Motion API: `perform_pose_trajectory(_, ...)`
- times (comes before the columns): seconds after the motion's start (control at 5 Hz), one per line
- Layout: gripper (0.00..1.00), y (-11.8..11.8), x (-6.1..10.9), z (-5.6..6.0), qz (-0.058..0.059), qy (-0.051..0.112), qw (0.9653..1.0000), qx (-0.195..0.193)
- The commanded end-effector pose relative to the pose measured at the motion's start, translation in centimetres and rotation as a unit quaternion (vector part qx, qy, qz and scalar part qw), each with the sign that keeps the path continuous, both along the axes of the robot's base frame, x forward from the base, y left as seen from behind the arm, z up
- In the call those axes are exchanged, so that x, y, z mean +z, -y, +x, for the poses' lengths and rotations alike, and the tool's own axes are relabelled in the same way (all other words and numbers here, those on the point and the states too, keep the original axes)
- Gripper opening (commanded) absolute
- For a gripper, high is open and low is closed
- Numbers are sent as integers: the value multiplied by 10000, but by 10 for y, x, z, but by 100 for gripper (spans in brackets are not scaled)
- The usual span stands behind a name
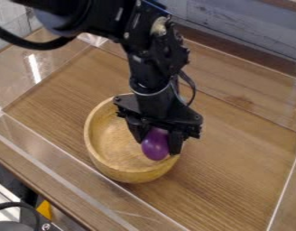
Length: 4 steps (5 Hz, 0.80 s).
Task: Put the purple eggplant in the brown bowl
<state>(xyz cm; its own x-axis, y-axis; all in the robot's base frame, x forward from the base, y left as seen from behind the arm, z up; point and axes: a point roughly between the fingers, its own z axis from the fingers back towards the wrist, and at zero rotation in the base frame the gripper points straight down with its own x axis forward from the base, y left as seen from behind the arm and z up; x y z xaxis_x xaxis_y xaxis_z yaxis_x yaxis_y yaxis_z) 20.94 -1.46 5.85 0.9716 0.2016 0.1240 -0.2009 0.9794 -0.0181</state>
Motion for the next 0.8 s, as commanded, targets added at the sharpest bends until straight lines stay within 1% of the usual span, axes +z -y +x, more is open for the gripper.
perform_pose_trajectory(0.0, 0, -11, -6, -3, 114, -105, 9998, 97)
perform_pose_trajectory(0.2, 0, -12, -8, -5, 138, -139, 9997, 124)
perform_pose_trajectory(0.4, 100, -11, -8, -6, 124, -170, 9997, 147)
perform_pose_trajectory(0.6, 100, -11, -8, -4, 87, -164, 9997, 183)
